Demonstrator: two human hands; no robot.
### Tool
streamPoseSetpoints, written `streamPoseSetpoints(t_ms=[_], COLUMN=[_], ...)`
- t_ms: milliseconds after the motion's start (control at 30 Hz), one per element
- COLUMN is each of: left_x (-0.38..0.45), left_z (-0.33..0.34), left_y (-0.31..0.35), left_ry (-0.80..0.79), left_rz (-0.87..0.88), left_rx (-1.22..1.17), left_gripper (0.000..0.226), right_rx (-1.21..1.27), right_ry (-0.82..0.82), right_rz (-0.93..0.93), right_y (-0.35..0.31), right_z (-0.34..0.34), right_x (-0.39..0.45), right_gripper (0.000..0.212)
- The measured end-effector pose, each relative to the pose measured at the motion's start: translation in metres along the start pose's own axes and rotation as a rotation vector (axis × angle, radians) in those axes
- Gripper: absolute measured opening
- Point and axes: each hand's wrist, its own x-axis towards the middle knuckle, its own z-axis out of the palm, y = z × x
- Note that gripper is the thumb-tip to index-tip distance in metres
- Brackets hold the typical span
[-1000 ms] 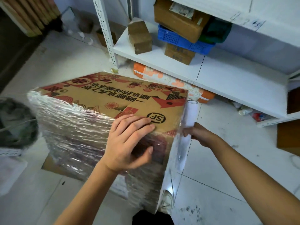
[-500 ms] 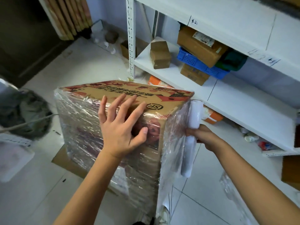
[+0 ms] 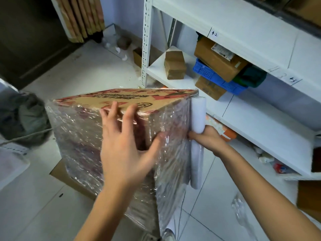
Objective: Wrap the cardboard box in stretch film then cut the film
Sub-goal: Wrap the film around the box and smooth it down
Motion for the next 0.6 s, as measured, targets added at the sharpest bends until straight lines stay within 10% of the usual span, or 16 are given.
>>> streamPoseSetpoints(t_ms=[600], left_x=[0.029], left_z=[-0.05], left_y=[-0.052], left_ry=[0.039], left_rz=[-0.023], left_rx=[-0.498], left_gripper=[0.049], right_rx=[-0.219], right_ry=[-0.014], right_rz=[-0.15], right_y=[-0.041], right_z=[-0.028], right_x=[-0.076], right_gripper=[0.011])
